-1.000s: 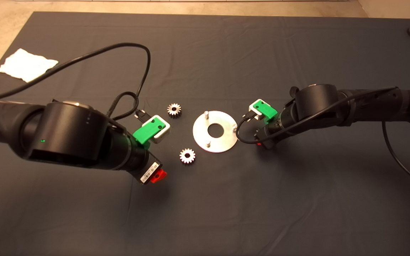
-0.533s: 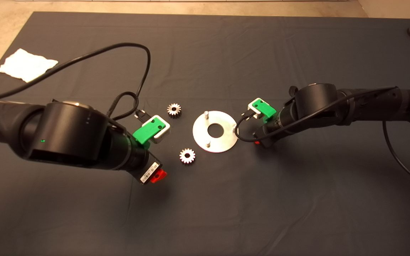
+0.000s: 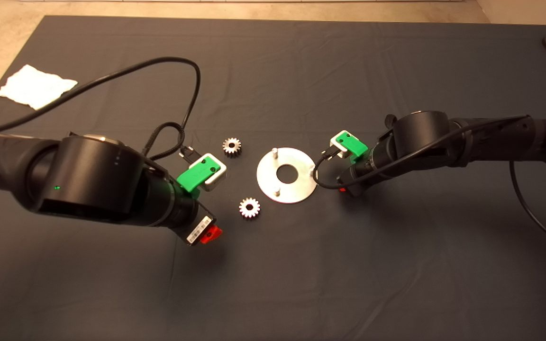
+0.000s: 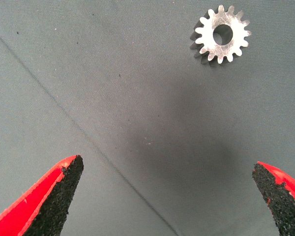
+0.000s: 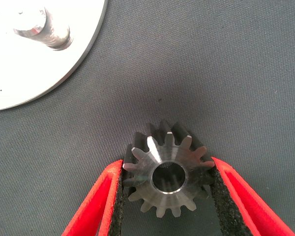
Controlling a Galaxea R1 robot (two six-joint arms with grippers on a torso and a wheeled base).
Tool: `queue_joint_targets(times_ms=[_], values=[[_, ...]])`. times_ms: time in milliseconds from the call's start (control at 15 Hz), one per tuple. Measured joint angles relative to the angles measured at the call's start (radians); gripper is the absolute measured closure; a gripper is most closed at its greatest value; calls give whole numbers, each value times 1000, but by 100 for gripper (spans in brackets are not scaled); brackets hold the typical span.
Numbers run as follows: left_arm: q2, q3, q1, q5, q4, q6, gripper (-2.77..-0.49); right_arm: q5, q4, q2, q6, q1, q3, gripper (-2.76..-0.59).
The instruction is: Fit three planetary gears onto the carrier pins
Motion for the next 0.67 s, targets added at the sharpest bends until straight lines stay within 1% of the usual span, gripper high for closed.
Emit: queue_joint_targets(times_ms=[467,667], values=[[0,0,0,0,0,0,-250,0,0,0,0,0,0,-103],[0,0,0,0,0,0,-250,0,0,0,0,1,0,-102]])
